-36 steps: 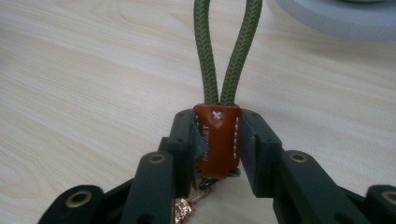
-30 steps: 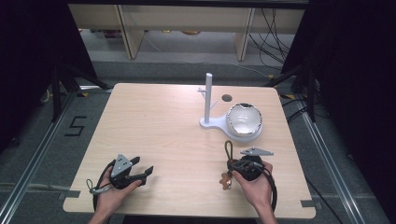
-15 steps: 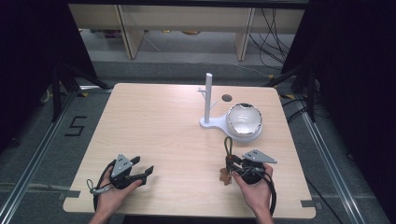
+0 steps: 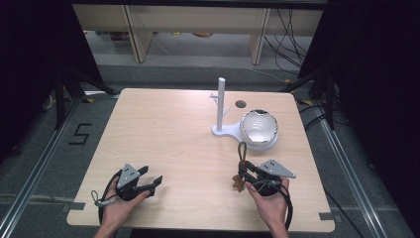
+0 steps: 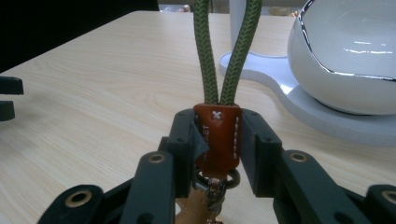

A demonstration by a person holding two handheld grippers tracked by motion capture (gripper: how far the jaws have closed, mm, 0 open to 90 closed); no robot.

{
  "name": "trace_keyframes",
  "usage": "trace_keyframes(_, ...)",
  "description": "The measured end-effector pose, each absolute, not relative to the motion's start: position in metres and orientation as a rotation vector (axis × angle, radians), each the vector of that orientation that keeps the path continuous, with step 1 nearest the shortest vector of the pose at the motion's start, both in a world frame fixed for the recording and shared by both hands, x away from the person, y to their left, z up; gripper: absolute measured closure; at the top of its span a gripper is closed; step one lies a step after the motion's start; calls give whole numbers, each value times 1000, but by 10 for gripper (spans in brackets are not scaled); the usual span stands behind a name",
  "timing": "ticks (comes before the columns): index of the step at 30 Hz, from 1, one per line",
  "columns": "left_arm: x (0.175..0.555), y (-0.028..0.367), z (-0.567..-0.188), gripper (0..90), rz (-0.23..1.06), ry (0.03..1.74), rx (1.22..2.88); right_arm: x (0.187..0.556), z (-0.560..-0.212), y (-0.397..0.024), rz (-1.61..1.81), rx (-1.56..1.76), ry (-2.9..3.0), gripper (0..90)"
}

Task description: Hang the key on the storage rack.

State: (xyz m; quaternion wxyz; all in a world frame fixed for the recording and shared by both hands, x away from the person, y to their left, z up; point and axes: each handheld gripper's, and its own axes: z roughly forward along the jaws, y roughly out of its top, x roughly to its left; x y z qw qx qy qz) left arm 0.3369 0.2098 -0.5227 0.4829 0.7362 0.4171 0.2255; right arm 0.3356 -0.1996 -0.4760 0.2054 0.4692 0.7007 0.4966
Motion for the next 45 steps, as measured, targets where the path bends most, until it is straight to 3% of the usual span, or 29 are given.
trace_keyframes(15, 337, 204, -503, 344, 500, 983, 1722, 335, -469, -196, 1423, 1191, 1898, 685)
trace_keyframes(45, 353, 144, -446, 488, 316, 795, 1681, 338, -462, -167, 1447, 1078, 1886, 685)
